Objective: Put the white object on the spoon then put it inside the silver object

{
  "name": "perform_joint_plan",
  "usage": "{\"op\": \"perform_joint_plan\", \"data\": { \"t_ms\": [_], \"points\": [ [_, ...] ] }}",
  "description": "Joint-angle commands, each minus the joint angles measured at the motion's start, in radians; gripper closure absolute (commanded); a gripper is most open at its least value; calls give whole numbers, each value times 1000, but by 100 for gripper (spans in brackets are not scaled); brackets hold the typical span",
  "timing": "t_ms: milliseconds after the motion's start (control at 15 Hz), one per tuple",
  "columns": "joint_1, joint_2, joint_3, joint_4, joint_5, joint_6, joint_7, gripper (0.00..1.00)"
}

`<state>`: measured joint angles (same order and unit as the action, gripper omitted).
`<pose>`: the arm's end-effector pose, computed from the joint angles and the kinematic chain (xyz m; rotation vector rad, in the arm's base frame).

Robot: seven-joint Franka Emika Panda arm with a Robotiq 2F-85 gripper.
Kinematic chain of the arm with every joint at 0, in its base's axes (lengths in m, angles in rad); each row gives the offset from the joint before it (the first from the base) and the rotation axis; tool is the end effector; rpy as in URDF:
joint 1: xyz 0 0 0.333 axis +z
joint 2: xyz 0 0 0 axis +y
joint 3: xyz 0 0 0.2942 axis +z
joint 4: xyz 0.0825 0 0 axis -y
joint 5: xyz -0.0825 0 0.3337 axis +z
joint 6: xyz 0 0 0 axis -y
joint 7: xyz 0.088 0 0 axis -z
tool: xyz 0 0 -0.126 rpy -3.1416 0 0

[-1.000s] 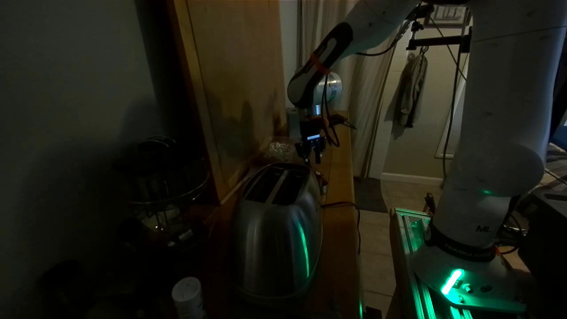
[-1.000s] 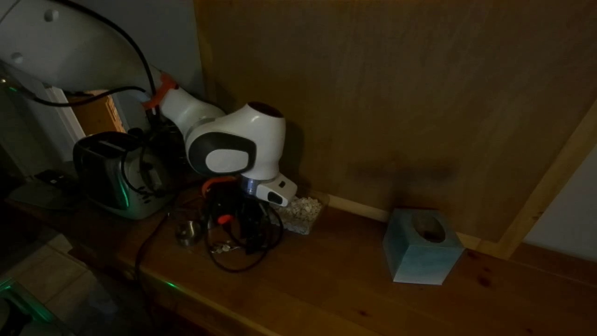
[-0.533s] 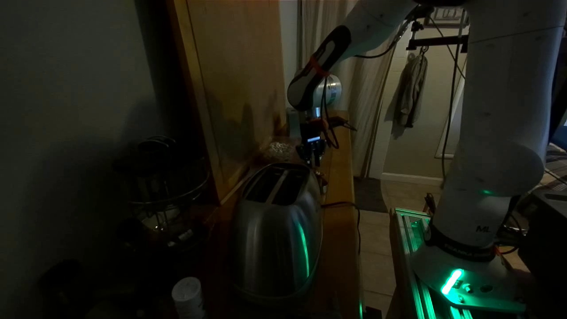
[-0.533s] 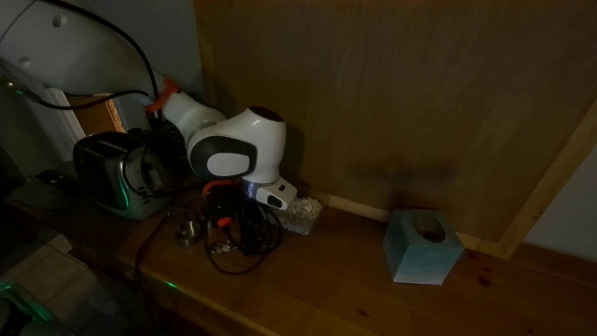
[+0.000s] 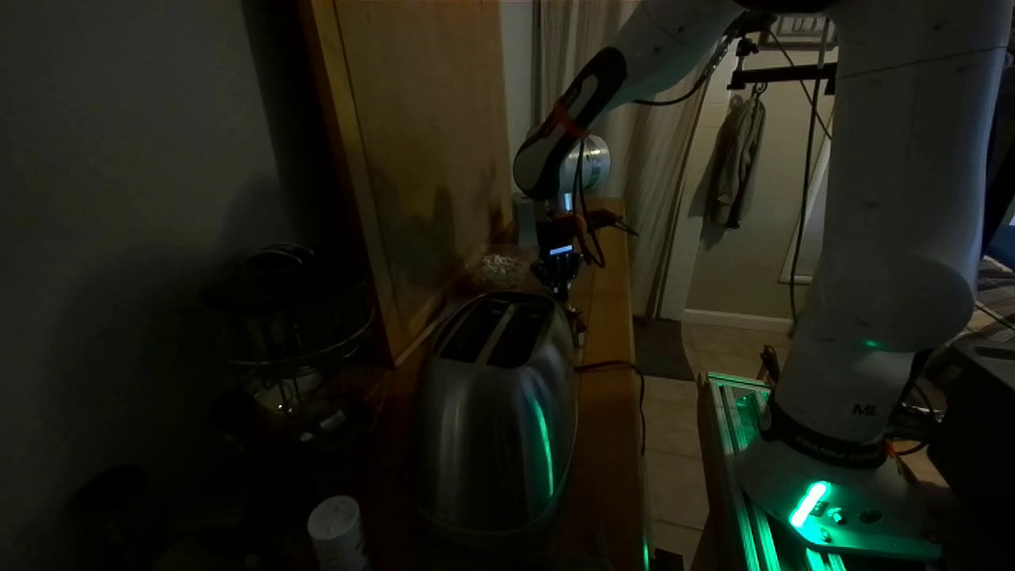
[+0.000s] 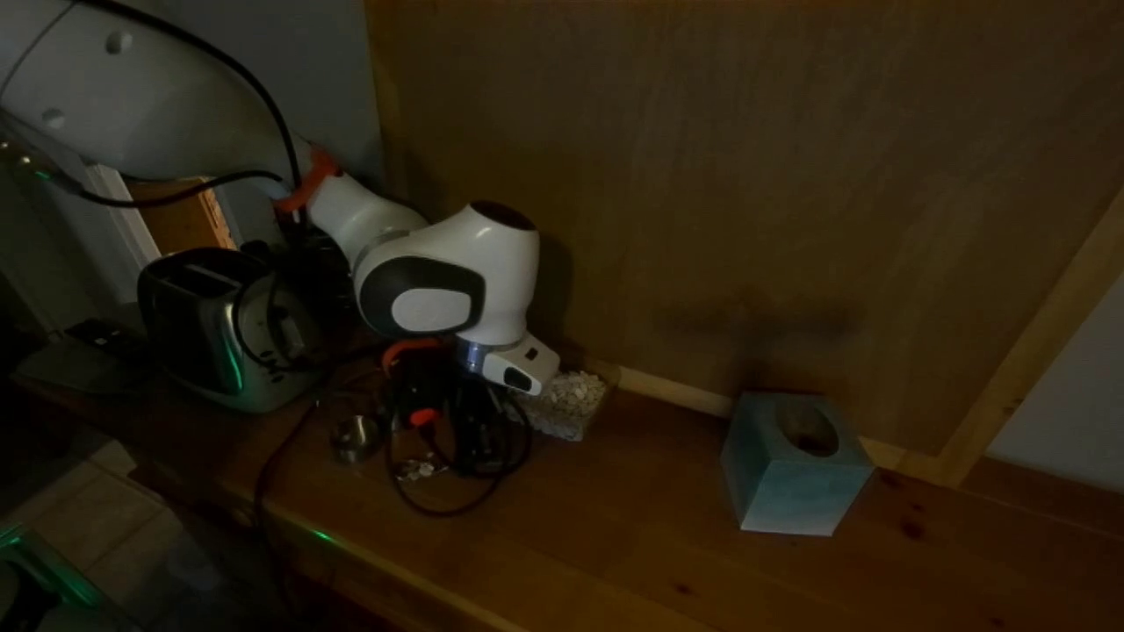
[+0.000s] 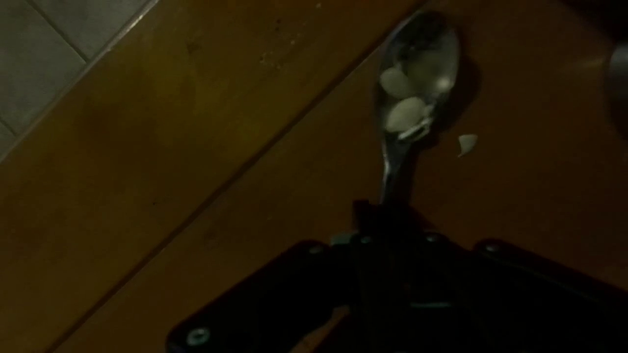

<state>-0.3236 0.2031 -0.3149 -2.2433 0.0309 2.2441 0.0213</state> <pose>0.3845 -0.2854 0.2647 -2.9288 1.0383 0.3039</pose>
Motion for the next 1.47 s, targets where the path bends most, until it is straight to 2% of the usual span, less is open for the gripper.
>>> {"op": "perform_joint_plan", "data": {
  "t_ms": [0, 400, 800, 1400],
  "points": [
    [-5, 15, 1, 12, 17, 11, 13, 100],
    [-5, 12, 1, 12, 19, 6, 18, 98],
    [0, -43, 6, -3, 20, -33, 8, 98],
    [26, -128, 38, -24, 66, -185, 0, 98]
  ]
}}
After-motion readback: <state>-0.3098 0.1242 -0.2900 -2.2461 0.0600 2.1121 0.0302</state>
